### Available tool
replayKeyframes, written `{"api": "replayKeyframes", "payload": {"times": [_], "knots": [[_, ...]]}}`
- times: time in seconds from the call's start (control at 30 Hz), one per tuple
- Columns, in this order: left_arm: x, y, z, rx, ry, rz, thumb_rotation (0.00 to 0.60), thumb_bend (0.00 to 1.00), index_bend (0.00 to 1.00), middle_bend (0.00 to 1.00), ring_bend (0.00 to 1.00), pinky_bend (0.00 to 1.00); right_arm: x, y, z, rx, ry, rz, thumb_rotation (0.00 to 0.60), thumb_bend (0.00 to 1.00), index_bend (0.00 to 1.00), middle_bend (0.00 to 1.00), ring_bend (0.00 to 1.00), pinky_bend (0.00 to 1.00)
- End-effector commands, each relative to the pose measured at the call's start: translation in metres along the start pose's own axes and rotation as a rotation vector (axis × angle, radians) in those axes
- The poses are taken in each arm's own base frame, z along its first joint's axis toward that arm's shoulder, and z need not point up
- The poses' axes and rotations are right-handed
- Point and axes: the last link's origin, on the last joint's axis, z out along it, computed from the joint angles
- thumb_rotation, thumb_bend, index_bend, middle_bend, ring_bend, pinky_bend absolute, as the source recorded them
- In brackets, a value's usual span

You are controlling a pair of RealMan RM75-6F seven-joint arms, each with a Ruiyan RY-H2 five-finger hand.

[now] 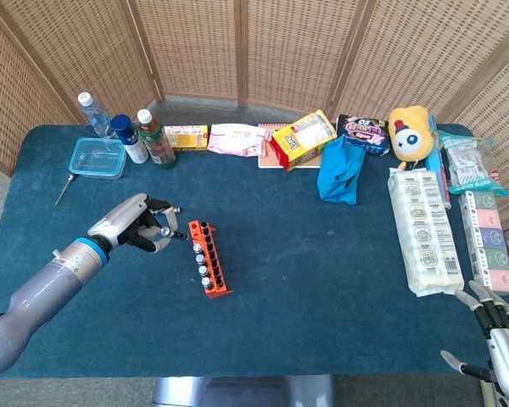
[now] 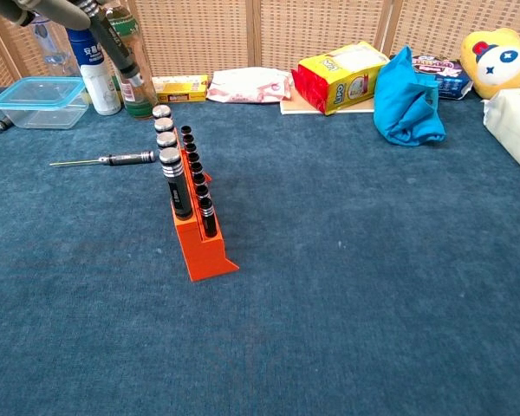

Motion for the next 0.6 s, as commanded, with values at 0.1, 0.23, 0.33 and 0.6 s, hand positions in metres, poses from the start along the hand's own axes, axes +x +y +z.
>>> {"api": "replayKeyframes", "payload": {"times": [0.1,0.23,0.33,0.6], "knots": [[0.001,0.004,0.003,0.038,-0.009,0.023,0.600,0.40,0.56,1.00,1.00,1.00,0.002,0.001,0.000,-0.004,0.007,0.002,0.600,0.00,0.16,0.06,0.00,0.00],[0.001,0.008,0.002,0.055,-0.009,0.053,0.600,0.40,0.56,1.00,1.00,1.00,0.003,0.001,0.000,-0.003,0.009,0.006,0.600,0.00,0.16,0.06,0.00,0.00],[0.002,0.011,0.002,0.072,0.000,0.073,0.600,0.40,0.56,1.00,1.00,1.00,0.003,0.001,0.000,0.000,0.008,0.008,0.600,0.00,0.16,0.06,0.00,0.00],[0.000,0.008,0.016,0.124,0.020,0.060,0.600,0.40,0.56,1.00,1.00,1.00,0.001,-0.001,-0.001,0.011,-0.001,0.008,0.600,0.00,0.16,0.06,0.00,0.00]]}}
